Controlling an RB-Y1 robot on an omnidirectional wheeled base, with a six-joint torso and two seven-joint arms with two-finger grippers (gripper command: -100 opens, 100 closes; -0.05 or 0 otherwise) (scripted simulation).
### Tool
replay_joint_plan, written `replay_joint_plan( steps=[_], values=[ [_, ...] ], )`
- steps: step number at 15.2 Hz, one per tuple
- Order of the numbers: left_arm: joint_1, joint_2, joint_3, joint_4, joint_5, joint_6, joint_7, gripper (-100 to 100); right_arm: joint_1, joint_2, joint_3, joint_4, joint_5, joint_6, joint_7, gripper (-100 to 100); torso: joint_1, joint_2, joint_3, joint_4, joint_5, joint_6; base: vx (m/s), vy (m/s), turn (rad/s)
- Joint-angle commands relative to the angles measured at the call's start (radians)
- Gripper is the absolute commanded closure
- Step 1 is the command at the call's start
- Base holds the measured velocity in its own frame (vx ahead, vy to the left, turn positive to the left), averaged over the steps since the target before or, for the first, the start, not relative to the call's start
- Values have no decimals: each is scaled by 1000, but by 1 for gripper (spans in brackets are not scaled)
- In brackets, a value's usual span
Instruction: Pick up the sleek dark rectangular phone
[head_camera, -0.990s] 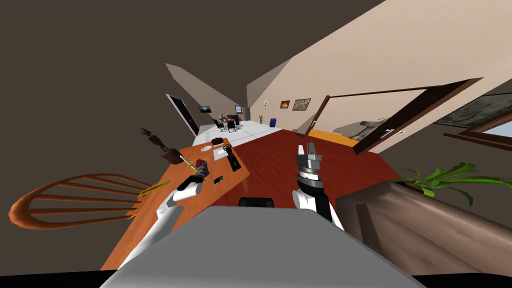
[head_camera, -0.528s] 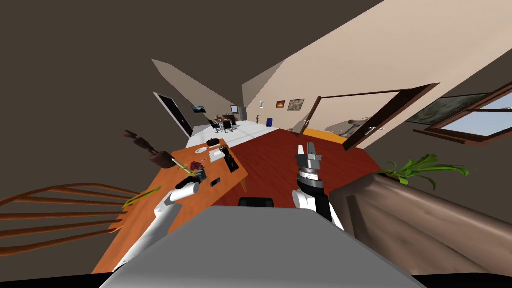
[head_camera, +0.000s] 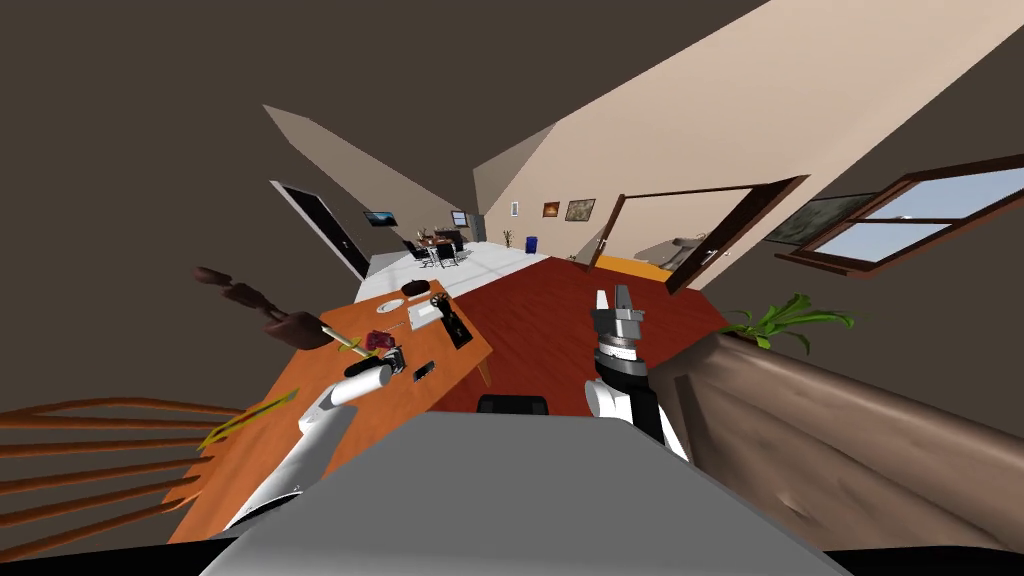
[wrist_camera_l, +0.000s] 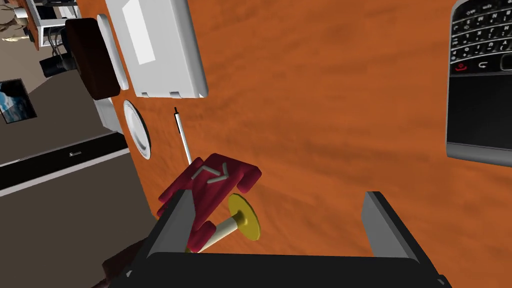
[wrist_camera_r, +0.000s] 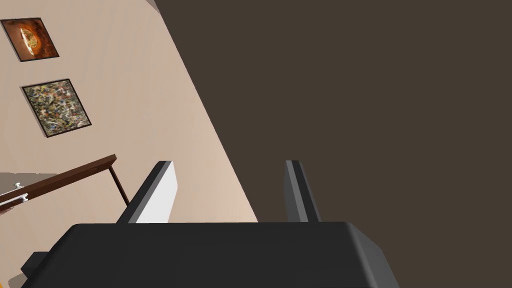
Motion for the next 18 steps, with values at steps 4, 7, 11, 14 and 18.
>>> replay_joint_plan(
  steps=[4, 7, 11, 14, 18],
  values=[
    [-30, 25, 18, 96, 24, 82, -2, -100, 0, 0, 0, 0, 0, 0, 0, 0, 0, 0, 0, 0, 0, 0, 0, 6, -113],
    [-48, 40, 32, 151, 39, 134, -2, -100, 0, 0, 0, 0, 0, 0, 0, 0, 0, 0, 0, 0, 0, 0, 1, 5, -105],
    [-84, 70, 59, 248, 66, 216, -1, -100, 0, 0, 0, 0, 0, 0, 0, 0, 0, 0, 0, 0, 0, 0, 2, 4, -114],
    [-101, 84, 71, 295, 79, 268, -1, -100, 0, 0, 0, 0, 0, 0, 0, 0, 0, 0, 0, 0, 0, -1, 2, 6, -112],
    [-116, 97, 83, 351, 91, 321, -1, -100, 0, 0, 0, 0, 0, 0, 0, 0, 0, 0, 0, 0, 0, 0, 4, 7, -108]
  ],
)
